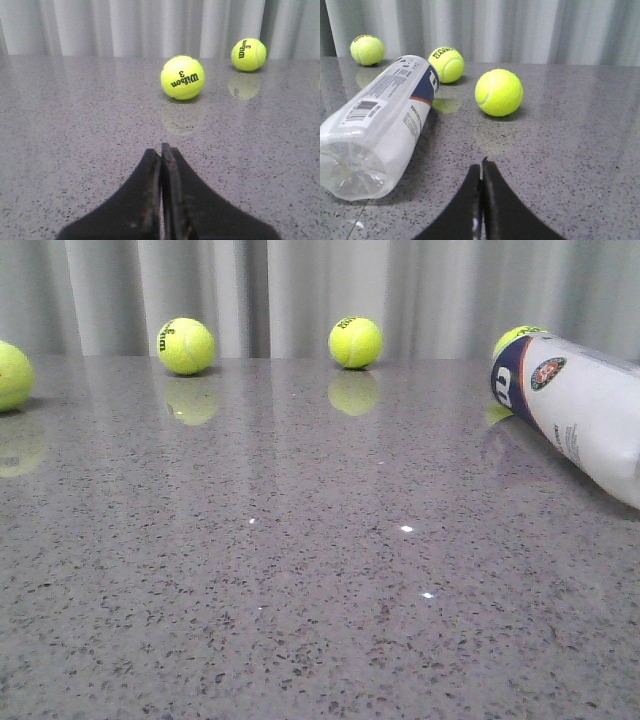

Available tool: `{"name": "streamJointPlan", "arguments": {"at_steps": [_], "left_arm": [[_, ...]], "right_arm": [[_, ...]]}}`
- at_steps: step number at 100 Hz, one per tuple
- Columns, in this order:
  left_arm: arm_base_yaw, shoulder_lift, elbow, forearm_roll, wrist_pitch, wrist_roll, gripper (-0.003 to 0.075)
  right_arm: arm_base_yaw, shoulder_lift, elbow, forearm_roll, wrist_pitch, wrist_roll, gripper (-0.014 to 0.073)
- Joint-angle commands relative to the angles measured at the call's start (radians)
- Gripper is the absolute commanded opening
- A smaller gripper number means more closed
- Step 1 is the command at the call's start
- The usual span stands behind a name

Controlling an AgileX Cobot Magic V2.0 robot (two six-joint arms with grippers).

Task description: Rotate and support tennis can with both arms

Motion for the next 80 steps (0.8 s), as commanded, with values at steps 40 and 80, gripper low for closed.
{"name": "streamJointPlan", "arguments": {"at_steps": [40, 80], "left_arm": [[0.002, -0.039, 0.047, -0.003, -0.072, -0.009, -0.0021], [0.002, -0.039, 0.047, -0.003, -0.072, -0.009, -0.0021]], "right_arm": [[-0.006, -0.022, -0.020, -0.002, -0.070, -0.004, -0.0065], [-0.005, 0.037, -0.220, -0.002, 0.086, -0.004, -0.0065]]}}
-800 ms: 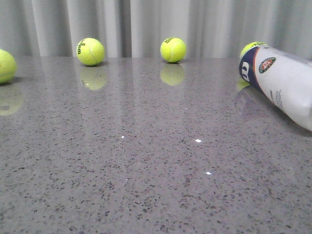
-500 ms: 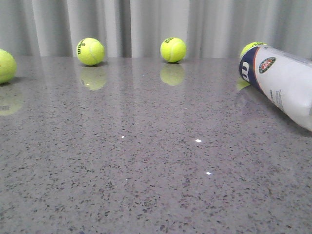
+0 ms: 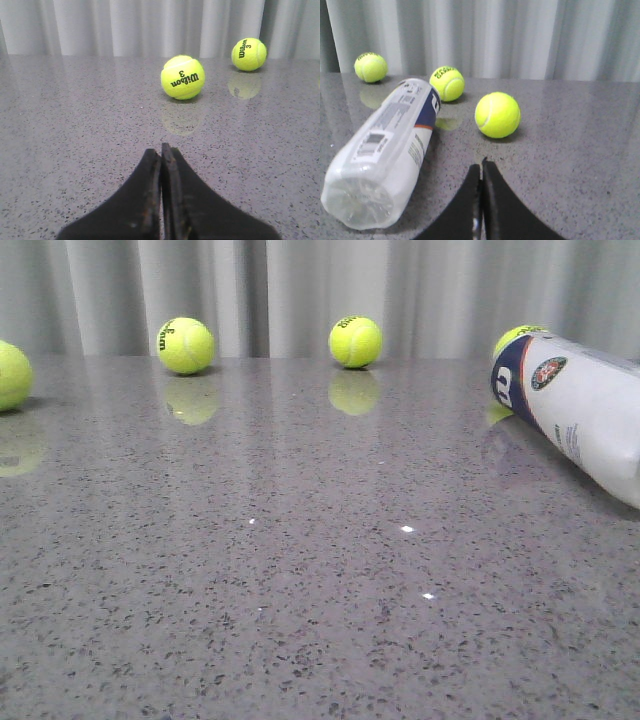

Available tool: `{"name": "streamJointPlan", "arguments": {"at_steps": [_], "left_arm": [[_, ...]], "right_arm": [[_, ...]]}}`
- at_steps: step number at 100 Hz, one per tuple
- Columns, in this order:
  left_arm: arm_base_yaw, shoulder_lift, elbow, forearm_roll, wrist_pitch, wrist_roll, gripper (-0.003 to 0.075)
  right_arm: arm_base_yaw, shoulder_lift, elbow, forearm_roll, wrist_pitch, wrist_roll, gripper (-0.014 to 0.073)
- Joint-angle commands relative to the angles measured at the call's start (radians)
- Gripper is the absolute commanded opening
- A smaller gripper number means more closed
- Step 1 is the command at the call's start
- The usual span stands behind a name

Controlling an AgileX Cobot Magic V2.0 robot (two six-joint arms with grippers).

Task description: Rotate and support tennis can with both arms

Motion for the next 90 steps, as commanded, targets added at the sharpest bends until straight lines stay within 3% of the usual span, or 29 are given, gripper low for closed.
{"name": "streamJointPlan", "arguments": {"at_steps": [1, 40, 63, 70, 82, 87, 90], "left_arm": [[0.002, -0.039, 0.047, -0.003, -0.072, -0.009, -0.0021], [0.002, -0.039, 0.047, -0.003, -0.072, -0.009, -0.0021], [0.002, -0.039, 0.047, -0.003, -0.072, -0.009, -0.0021], [0.002, -0.039, 0.047, -0.003, -0.072, -0.009, -0.0021], [0.002, -0.039, 0.047, -0.003, -0.072, -0.009, -0.0021], [0.002, -0.039, 0.047, -0.003, -0.072, -0.009, -0.0021], [0.002, -0.039, 0.047, -0.003, -0.072, -0.009, -0.0021]], "right_arm": [[-0.005, 0.041, -0.114, -0.002, 0.013, -0.004, -0.0065], [-0.005, 0.414, -0.507, 0.024, 0.436, -0.004, -0.0065], [-0.005, 0.607, -0.616, 0.054, 0.532, 0.004, -0.0029], [-0.005, 0.657, -0.650, 0.065, 0.571, 0.004, 0.0099], [-0.005, 0.728, -0.700, 0.066, 0.623, 0.004, 0.0500], [-0.005, 0.754, -0.721, 0.066, 0.640, 0.004, 0.0637], [-0.005, 0.769, -0.733, 0.066, 0.649, 0.004, 0.0671]]}}
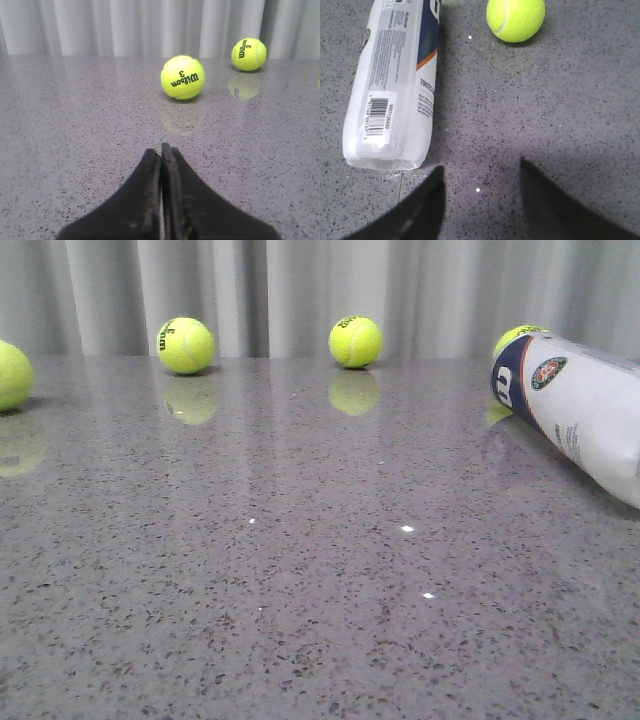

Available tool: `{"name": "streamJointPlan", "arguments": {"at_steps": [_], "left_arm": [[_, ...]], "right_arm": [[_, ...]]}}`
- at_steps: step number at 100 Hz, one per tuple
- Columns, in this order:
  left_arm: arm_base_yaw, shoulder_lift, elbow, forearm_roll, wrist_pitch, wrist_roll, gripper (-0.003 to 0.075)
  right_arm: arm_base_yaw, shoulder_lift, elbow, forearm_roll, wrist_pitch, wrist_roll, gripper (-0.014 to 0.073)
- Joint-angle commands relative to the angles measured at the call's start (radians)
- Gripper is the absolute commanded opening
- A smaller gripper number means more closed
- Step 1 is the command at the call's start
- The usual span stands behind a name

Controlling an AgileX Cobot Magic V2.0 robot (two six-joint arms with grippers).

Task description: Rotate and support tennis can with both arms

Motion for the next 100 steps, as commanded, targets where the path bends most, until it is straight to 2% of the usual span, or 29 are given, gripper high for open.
{"name": "streamJointPlan", "arguments": {"at_steps": [1, 10, 25, 53, 66, 83, 100], "left_arm": [[0.002, -0.039, 0.047, -0.003, -0.072, -0.009, -0.0021], [0.002, -0.039, 0.047, -0.003, -0.072, -0.009, -0.0021], [0.002, -0.039, 0.047, -0.003, -0.072, -0.009, -0.0021], [0.002, -0.039, 0.047, -0.003, -0.072, -0.009, -0.0021], [0.002, -0.039, 0.047, -0.003, -0.072, -0.009, -0.0020], [0.002, -0.039, 0.047, -0.003, -0.072, -0.009, -0.0021], [0.002, -0.039, 0.047, -0.003, -0.072, -0.009, -0.0021]], "right_arm": [[-0.005, 0.046, -0.071, 0.007, -0.020, 0.001, 0.0667], [0.003, 0.099, -0.123, 0.024, 0.014, 0.001, 0.0637], [0.053, 0.210, -0.240, 0.068, 0.079, 0.008, 0.0637], [0.183, 0.507, -0.514, 0.070, 0.260, 0.102, 0.0637], [0.207, 0.632, -0.617, 0.070, 0.293, 0.136, 0.0637], [0.207, 0.747, -0.692, 0.070, 0.309, 0.143, 0.0637], [0.203, 0.819, -0.696, 0.070, 0.303, 0.152, 0.0637]]}}
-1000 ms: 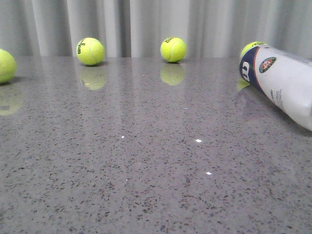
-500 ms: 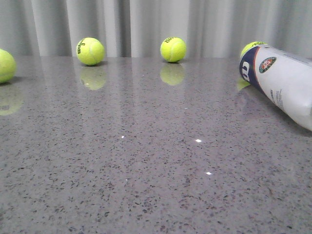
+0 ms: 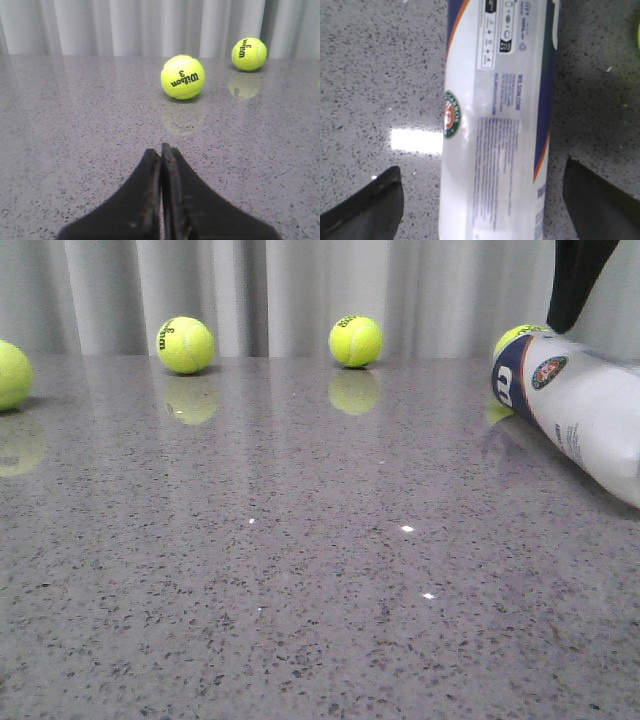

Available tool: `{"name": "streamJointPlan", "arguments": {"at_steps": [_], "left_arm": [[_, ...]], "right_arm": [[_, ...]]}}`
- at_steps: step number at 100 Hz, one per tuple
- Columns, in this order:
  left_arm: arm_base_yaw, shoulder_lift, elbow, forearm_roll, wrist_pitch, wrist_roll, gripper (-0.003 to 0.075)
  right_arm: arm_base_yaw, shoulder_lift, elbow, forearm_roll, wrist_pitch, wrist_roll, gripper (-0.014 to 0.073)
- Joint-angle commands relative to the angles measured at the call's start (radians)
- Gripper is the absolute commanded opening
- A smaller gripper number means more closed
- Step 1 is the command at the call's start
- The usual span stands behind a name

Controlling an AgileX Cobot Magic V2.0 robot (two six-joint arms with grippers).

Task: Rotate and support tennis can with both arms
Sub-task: 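Lower the right gripper over the lying can and grasp its middle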

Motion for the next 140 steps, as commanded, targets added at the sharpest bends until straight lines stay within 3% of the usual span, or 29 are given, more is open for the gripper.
{"name": "streamJointPlan", "arguments": {"at_steps": [1, 38, 62, 84, 103, 140], "left_arm": [[0.002, -0.039, 0.047, -0.003, -0.072, -0.009, -0.0021], [0.002, -0.039, 0.047, -0.003, -0.072, -0.009, -0.0021], [0.002, -0.039, 0.047, -0.003, -0.072, -0.009, -0.0020], [0.002, -0.039, 0.047, -0.003, -0.072, -0.009, -0.0021], [0.002, -0.039, 0.047, -0.003, -0.072, -0.009, -0.0020], [0.002, -0.039, 0.047, -0.003, -0.072, -0.009, -0.0021]], "right_arm": [[-0.004, 0.001, -0.034, 0.004, -0.017, 0.008, 0.0637], [-0.007, 0.087, -0.034, 0.004, -0.031, 0.008, 0.0632], [-0.006, 0.088, -0.034, 0.003, -0.006, 0.008, 0.0377], [0.049, 0.058, -0.102, -0.044, 0.017, -0.001, 0.0358], [0.165, 0.080, -0.278, -0.074, 0.085, -0.173, 0.0358], [0.348, 0.215, -0.474, -0.044, 0.122, -0.749, 0.0358]]}}
